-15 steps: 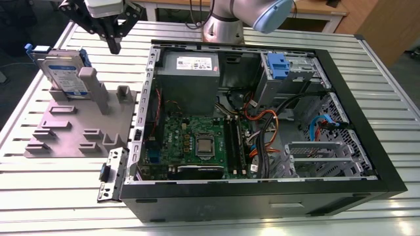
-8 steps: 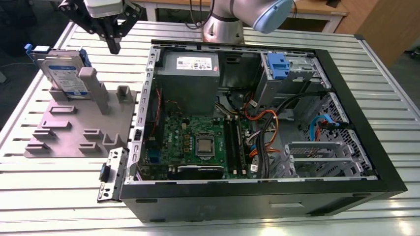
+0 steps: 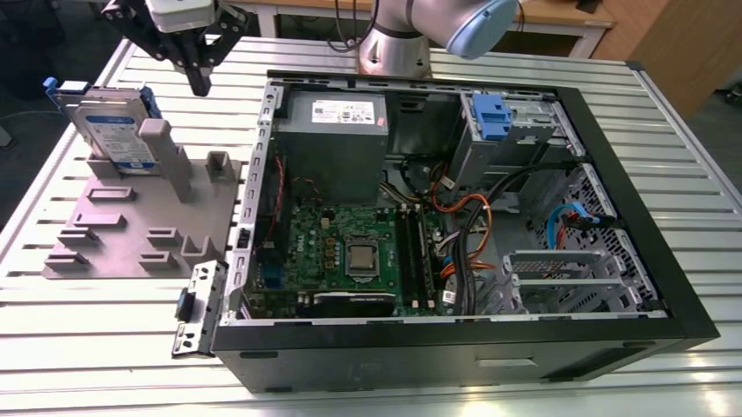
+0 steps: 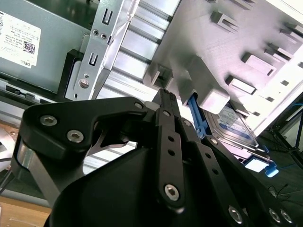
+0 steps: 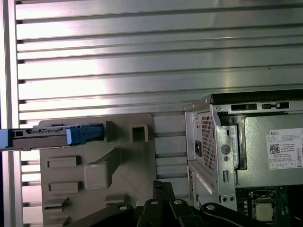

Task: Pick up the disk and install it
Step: 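Reach for the disk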

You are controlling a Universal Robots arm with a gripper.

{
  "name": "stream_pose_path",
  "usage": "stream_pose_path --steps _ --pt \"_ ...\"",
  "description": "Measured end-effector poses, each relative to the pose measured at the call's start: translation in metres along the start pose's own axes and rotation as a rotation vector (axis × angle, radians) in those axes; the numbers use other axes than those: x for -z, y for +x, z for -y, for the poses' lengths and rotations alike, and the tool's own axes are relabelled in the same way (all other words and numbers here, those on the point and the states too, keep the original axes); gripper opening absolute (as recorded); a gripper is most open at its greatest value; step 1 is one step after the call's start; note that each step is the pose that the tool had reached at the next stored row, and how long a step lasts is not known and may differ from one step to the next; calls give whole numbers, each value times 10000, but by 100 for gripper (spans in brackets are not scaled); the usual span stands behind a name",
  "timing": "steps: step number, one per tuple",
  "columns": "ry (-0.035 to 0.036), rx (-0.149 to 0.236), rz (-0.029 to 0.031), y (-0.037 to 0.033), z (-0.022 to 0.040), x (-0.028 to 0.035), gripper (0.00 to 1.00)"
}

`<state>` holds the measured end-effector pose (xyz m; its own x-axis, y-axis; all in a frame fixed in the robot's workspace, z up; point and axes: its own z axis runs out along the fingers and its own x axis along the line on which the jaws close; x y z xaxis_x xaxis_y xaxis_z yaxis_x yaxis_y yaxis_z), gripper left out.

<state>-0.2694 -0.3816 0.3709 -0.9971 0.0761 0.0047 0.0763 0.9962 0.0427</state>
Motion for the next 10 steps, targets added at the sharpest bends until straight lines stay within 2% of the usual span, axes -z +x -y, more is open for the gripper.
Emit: stream_pose_path --steps 10 --pt "0 -1 0 41 3 -6 11"
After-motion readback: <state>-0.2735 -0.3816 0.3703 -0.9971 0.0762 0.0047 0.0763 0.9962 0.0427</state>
